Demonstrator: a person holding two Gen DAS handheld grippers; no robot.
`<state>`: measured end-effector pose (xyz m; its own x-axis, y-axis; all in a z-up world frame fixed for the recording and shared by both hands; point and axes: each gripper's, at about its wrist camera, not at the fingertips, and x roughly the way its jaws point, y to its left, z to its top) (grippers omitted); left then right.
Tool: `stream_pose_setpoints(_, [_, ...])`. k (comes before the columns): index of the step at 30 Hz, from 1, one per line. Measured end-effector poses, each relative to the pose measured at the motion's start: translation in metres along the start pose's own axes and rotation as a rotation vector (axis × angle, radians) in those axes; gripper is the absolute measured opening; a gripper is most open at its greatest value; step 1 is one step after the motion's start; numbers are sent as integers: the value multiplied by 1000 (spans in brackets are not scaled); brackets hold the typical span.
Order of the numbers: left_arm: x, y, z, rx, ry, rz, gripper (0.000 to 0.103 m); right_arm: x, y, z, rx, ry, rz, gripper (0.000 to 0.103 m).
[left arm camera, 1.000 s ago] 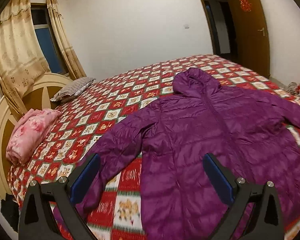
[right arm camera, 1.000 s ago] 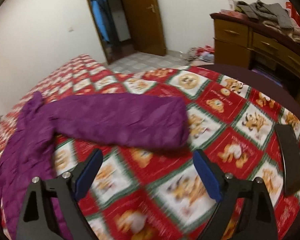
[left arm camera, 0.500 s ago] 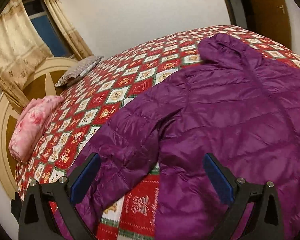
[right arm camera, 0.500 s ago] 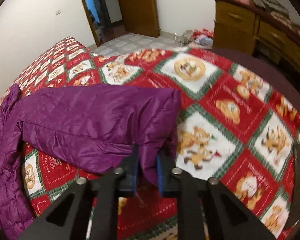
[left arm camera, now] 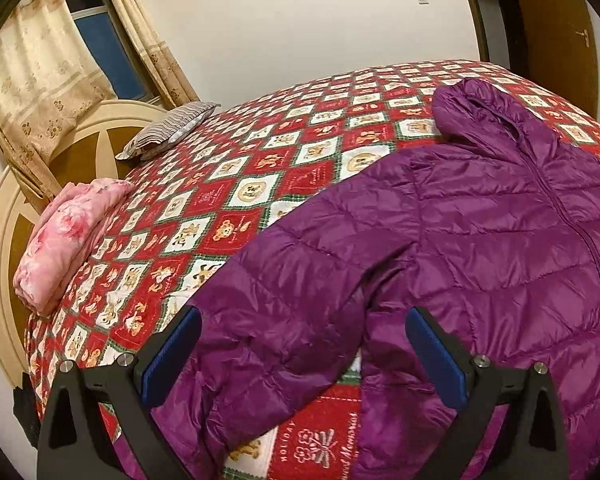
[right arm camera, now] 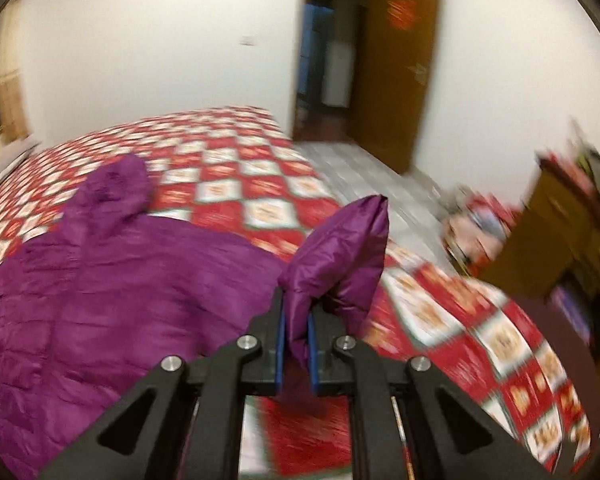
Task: Fold large clothes
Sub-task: 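Lift the held sleeve and lay it across the jacket body with the right gripper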
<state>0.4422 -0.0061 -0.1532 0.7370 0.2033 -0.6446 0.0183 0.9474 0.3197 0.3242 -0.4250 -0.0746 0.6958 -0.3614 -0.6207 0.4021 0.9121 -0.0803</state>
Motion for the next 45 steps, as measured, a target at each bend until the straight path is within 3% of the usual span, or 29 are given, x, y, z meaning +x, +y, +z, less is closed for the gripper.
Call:
stream_pose_setpoints(6, [9, 19, -1, -15, -2, 31, 102, 27, 105, 7, -170, -19, 90, 11])
stream_pose_setpoints(16, [37, 40, -2, -48, 33, 76, 102, 55, 216, -17, -324, 35, 189, 11])
stream_pose_setpoints(25, [37, 44, 0, -45, 32, 112, 102, 51, 285, -43, -435, 31, 323, 11])
stream_pose_setpoints(34, [33, 34, 3, -41, 33, 140, 102, 53, 324, -68, -500, 85, 424, 12])
stream_pose_setpoints(37, [28, 31, 4, -38, 22, 156, 102, 53, 329, -73, -524, 101, 443, 26])
stream_pose_setpoints(38, [27, 32, 5, -42, 19, 161, 102, 52, 327, -74, -520, 114, 468, 49])
stream_pose_setpoints(39, [26, 33, 7, -54, 18, 171, 102, 48, 324, -74, -510, 124, 500, 65])
stream_pose_setpoints(42, [21, 33, 17, -78, 9, 181, 102, 23, 306, -70, -507, 95, 542, 66])
stream_pose_setpoints(45, [8, 24, 32, -88, -30, 167, 102, -5, 260, -55, -460, 23, 569, 65])
